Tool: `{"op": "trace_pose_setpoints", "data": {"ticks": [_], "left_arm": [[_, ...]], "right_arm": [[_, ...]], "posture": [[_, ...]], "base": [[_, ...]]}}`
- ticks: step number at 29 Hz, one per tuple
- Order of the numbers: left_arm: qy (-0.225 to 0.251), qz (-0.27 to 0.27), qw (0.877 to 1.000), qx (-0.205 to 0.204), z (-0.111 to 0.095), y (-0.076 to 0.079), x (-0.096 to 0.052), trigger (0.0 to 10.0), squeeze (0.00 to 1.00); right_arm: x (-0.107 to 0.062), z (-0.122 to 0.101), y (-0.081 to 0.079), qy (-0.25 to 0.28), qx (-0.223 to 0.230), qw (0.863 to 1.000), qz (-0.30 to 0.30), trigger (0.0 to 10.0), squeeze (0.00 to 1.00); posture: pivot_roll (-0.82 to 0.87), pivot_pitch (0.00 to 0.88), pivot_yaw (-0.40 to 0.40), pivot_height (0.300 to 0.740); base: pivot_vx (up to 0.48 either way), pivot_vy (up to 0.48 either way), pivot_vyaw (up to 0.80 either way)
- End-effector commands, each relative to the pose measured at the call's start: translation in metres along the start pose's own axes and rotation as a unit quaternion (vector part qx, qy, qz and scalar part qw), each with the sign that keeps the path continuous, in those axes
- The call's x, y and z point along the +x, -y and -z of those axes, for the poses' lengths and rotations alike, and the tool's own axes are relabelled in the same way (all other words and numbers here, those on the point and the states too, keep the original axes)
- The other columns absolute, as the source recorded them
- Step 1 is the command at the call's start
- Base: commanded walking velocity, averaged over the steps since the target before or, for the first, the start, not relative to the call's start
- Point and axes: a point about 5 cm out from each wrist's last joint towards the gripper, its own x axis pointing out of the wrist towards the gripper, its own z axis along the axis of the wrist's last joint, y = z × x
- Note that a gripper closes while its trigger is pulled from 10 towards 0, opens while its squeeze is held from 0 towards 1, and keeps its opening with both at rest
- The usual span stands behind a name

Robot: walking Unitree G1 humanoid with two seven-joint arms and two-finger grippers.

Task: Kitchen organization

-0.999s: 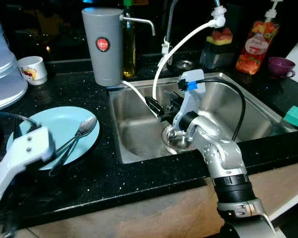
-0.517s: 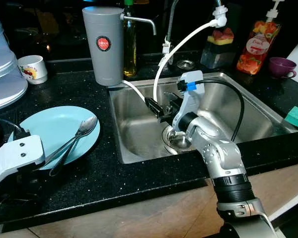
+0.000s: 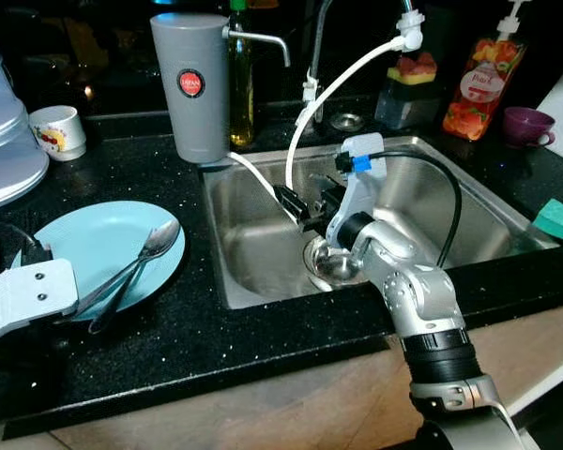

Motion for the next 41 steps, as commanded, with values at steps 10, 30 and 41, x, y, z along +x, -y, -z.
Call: {"op": "trace_pose_setpoints", "data": {"ticks": [10, 30, 41], "left_arm": [[0.016, -0.061, 0.997, 0.047, 0.003, -0.017, 0.018, 0.0, 0.00], [0.062, -0.154, 0.983, 0.084, -0.003, -0.038, 0.040, 0.0, 0.00], [0.092, -0.191, 0.973, 0.093, -0.015, -0.044, 0.040, 0.0, 0.00]], "right_arm": [[0.000, 0.000, 0.003, -0.007, 0.000, 1.000, 0.004, 10.0, 0.00], [0.000, -0.001, 0.001, -0.005, -0.002, 1.000, 0.002, 10.0, 0.00], [0.000, -0.002, 0.001, -0.006, -0.004, 1.000, -0.003, 10.0, 0.00]], "posture": [[0.02, 0.067, -0.009, 0.740], [0.01, 0.050, -0.012, 0.740], [0.00, 0.044, -0.019, 0.740]], "base": [[0.000, 0.000, 0.00], [0.000, 0.000, 0.00], [0.000, 0.000, 0.00]]}}
